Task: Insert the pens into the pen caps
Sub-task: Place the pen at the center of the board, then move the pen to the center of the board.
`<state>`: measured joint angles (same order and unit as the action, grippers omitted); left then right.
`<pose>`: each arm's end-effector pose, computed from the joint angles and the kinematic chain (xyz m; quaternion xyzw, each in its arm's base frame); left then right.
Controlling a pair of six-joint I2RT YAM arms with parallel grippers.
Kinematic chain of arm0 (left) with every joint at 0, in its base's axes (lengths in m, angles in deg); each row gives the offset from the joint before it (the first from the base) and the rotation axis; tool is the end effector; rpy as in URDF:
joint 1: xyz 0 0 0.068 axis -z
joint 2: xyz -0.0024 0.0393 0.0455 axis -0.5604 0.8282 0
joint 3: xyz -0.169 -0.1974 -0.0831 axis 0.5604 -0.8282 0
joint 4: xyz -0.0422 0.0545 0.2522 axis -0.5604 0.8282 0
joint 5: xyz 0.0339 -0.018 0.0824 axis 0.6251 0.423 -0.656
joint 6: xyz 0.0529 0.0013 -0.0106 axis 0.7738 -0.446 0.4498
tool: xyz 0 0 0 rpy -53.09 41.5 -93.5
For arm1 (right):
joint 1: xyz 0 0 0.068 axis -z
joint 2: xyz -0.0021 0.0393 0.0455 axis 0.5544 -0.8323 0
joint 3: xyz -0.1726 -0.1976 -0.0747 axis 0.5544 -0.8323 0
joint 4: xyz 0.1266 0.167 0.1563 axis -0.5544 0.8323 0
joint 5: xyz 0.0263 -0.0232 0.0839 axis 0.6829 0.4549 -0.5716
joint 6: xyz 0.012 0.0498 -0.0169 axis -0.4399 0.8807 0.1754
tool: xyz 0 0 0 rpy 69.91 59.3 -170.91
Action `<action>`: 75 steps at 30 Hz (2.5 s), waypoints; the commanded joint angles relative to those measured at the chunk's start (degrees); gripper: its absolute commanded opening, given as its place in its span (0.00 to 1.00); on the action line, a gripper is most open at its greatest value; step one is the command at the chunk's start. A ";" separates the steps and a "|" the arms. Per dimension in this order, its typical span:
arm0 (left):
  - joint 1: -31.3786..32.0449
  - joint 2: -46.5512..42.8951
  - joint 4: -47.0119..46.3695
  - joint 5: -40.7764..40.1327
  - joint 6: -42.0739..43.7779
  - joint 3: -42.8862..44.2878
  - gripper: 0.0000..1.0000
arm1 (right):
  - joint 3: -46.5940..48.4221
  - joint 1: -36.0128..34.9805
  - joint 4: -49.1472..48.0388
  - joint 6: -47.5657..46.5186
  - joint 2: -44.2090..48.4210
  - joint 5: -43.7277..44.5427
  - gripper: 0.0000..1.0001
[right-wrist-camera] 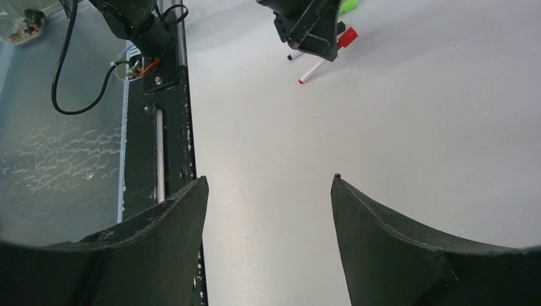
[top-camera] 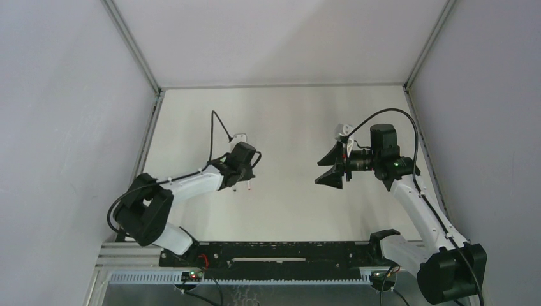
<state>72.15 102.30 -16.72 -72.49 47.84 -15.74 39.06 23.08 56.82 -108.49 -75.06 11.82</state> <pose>0.2297 -0.1651 0.1761 -0.0448 0.9338 -0.0697 0.3481 0.1953 0.0696 0.2949 -0.4575 0.6448 0.4381 0.4277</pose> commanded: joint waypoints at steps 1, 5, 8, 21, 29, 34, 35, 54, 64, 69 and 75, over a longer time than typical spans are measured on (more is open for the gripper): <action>-1.69 3.94 5.81 -3.11 2.14 3.71 0.05 | 1.99 0.26 0.24 -1.17 0.48 -0.26 0.77; -2.67 5.76 5.99 -4.09 2.01 3.56 0.10 | 2.00 0.39 0.26 -1.18 0.58 -0.42 0.77; -3.20 6.44 5.90 -4.36 2.14 3.43 0.13 | 1.95 0.48 0.24 -1.18 0.54 -0.43 0.77; -3.35 -4.30 5.81 -2.16 2.82 1.09 0.32 | 1.95 1.64 0.33 -1.24 0.87 -0.60 0.77; -3.26 -26.69 -3.66 13.65 6.27 -6.52 0.46 | 3.22 5.23 4.00 -5.16 3.16 1.03 0.76; -3.39 -40.53 3.81 20.68 12.57 -1.05 0.69 | 3.36 13.09 5.30 -6.83 4.70 0.63 0.77; -3.43 -41.96 6.44 21.35 14.44 2.12 0.74 | 3.36 15.22 5.33 -6.81 4.44 0.49 0.77; -7.99 -47.78 16.10 24.58 29.90 2.20 0.98 | 4.81 26.54 -6.48 11.79 -9.45 32.81 0.75; -10.03 -48.67 15.74 25.36 29.60 1.43 0.99 | 14.13 21.33 -5.54 18.38 -24.15 50.38 0.63; -10.87 -48.73 15.75 24.51 29.52 1.23 1.00 | 16.28 19.39 -5.54 22.69 -29.40 59.85 0.61; -11.94 -48.11 15.65 24.34 29.35 1.00 1.00 | 15.60 23.13 -4.54 26.32 -32.51 59.52 0.46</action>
<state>61.18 53.96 -0.44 -48.49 76.30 -13.18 53.97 43.69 51.46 -86.27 -106.25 68.67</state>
